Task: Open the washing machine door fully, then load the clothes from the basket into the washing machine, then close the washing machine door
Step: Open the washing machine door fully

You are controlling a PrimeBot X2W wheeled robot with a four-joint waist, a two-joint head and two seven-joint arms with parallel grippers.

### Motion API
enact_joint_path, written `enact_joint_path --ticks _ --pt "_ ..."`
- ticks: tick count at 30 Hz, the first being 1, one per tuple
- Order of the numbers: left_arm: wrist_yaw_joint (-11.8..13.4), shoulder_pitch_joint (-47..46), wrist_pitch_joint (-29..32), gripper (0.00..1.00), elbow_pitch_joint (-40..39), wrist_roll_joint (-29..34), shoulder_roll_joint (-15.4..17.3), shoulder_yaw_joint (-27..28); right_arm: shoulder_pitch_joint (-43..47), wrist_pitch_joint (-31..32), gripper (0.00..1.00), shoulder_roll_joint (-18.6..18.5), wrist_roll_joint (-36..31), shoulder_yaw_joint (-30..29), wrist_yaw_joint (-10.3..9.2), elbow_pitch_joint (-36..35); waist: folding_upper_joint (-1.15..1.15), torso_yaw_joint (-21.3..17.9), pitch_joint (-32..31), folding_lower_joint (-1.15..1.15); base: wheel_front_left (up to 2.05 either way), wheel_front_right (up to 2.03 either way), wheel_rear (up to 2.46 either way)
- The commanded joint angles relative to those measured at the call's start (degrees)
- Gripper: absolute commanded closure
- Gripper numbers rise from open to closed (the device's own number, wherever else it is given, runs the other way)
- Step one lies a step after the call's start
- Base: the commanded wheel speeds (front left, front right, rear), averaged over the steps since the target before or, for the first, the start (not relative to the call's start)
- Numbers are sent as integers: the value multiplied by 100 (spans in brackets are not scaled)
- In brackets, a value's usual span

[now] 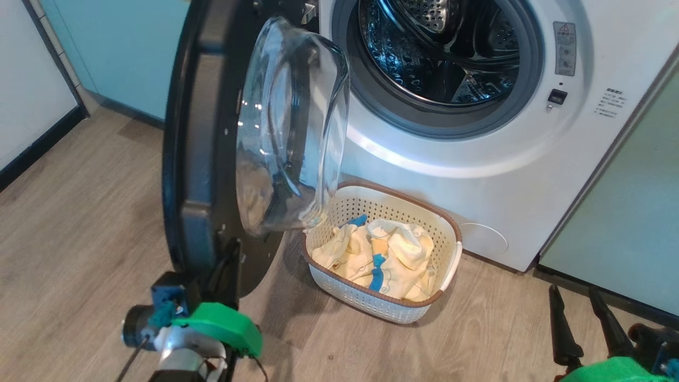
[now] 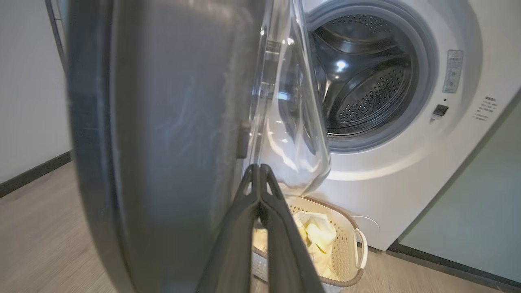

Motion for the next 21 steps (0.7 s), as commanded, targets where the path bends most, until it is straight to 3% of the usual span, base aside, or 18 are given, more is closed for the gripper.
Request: enact_joint_path --ticks 1,21 --pt "52 -200 -54 100 -214 36 133 312 -170 -60 0 -84 20 110 2 -195 0 12 11 0 0 0 0" --pt "58 -639 -54 100 394 35 477 1313 -225 -60 0 -122 14 144 2 -200 0 192 151 0 0 0 0"
